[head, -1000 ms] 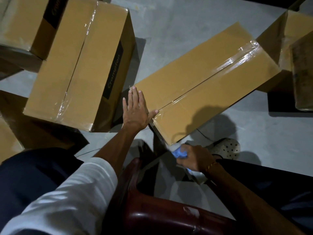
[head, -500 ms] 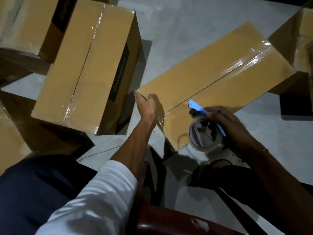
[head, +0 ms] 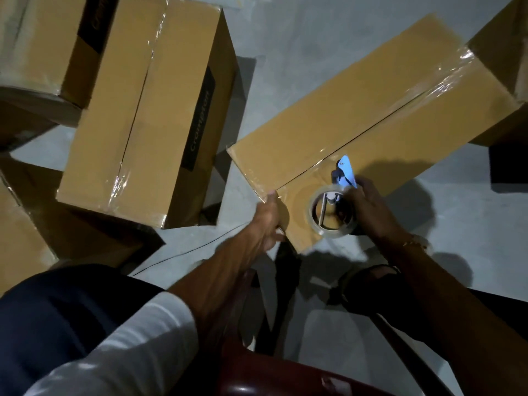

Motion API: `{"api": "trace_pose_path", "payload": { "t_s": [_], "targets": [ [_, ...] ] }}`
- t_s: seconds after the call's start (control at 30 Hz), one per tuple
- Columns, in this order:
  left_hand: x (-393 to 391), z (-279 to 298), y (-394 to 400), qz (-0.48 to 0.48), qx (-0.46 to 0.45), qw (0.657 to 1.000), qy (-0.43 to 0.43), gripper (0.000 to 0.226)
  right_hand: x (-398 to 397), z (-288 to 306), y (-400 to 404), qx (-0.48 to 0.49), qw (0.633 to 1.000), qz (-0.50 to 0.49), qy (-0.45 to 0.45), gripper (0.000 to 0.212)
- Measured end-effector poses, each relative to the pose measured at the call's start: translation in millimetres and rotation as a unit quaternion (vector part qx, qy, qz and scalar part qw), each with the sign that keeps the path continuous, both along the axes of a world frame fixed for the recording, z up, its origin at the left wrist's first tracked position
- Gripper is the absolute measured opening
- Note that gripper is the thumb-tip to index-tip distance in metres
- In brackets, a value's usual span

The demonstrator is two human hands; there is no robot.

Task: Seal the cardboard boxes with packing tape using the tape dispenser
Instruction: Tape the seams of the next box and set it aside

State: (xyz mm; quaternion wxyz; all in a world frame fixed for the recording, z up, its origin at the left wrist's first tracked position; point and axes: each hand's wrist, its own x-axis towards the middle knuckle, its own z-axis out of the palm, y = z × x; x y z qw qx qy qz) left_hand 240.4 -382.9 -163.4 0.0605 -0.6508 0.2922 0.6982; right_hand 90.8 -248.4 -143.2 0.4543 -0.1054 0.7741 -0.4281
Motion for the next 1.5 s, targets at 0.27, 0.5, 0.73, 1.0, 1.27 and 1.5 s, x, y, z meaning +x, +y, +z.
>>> {"api": "trace_pose_path", "payload": {
  "t_s": [0.27, 0.5, 0.73, 1.0, 1.27, 1.5],
  "targets": [
    [27, 15, 72, -0.190, 0.167, 0.967, 0.037, 0.017, 0, -7, 2, -0.030, 0.999, 0.019, 0.003, 0.028],
    [27, 10, 74, -0.225, 0.116, 0.967, 0.021, 0.043, 3, 5, -3, -0.034, 0.999, 0.002, -0.017, 0.019],
    [16, 45, 0, -0.594, -0.027, 0.802, 0.065, 0.032, 7, -1, 2, -0.055, 0.998, -0.020, 0.000, 0.019],
    [-28, 31, -106, -0.505, -0.523, 0.658, -0.193, 0.053, 13, -9, 16, -0.038, 0.983, -0.163, 0.078, 0.040],
    [-19, 10, -131, -0.530, -0.402, 0.735, -0.133, 0.069, 20, -2, -9, -0.074, 0.967, -0.234, -0.067, 0.053],
    [24, 24, -207, -0.564, -0.368, 0.697, -0.245, 0.087, 129, 3, -44, -0.091, 0.962, -0.158, -0.201, 0.037]
  ]
}}
